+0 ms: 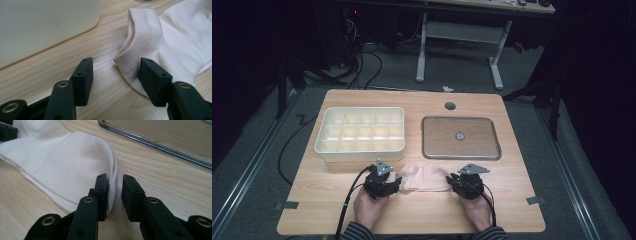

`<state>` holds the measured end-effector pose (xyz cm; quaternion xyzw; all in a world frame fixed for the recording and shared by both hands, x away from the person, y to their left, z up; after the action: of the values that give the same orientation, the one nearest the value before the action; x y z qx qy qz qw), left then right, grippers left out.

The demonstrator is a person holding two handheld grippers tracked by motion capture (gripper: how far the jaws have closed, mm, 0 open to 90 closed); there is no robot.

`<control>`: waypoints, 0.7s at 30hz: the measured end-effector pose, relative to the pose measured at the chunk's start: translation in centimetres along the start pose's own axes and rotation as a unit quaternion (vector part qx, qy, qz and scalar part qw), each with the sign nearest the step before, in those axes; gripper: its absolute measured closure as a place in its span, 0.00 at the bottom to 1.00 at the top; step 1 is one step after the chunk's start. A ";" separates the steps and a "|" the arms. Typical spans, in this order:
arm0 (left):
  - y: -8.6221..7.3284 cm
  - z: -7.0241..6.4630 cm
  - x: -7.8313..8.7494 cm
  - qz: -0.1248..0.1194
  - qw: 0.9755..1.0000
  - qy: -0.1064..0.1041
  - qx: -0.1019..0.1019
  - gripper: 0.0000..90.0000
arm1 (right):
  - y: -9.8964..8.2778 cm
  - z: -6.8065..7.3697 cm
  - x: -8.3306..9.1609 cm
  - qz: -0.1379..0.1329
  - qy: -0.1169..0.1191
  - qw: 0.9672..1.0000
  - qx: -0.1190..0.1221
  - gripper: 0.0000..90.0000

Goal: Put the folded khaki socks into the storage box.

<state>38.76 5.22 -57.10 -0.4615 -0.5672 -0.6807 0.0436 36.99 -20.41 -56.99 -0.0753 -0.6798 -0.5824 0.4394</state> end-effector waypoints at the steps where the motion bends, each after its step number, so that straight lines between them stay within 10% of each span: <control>1: 0.0 0.0 0.0 -0.001 1.000 0.001 -0.003 0.50 | 0.0 0.0 0.0 0.000 -0.001 1.000 0.001 0.81; 21: -0.2 0.2 -0.2 -0.016 1.000 -0.005 -0.006 0.38 | 1.1 0.0 3.0 -0.061 -0.012 0.998 -0.028 0.55</control>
<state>38.85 5.36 -57.41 -0.4559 -0.5711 -0.6821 0.0269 35.89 -21.28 -54.16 -0.0526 -0.6719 -0.6259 0.3925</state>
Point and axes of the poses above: each handheld gripper's, and its own axes: x roughly backward along the jaws, y roughly out of its top, z roughly to its left, the point moved 6 cm from there along -x, roughly forward along the jaws
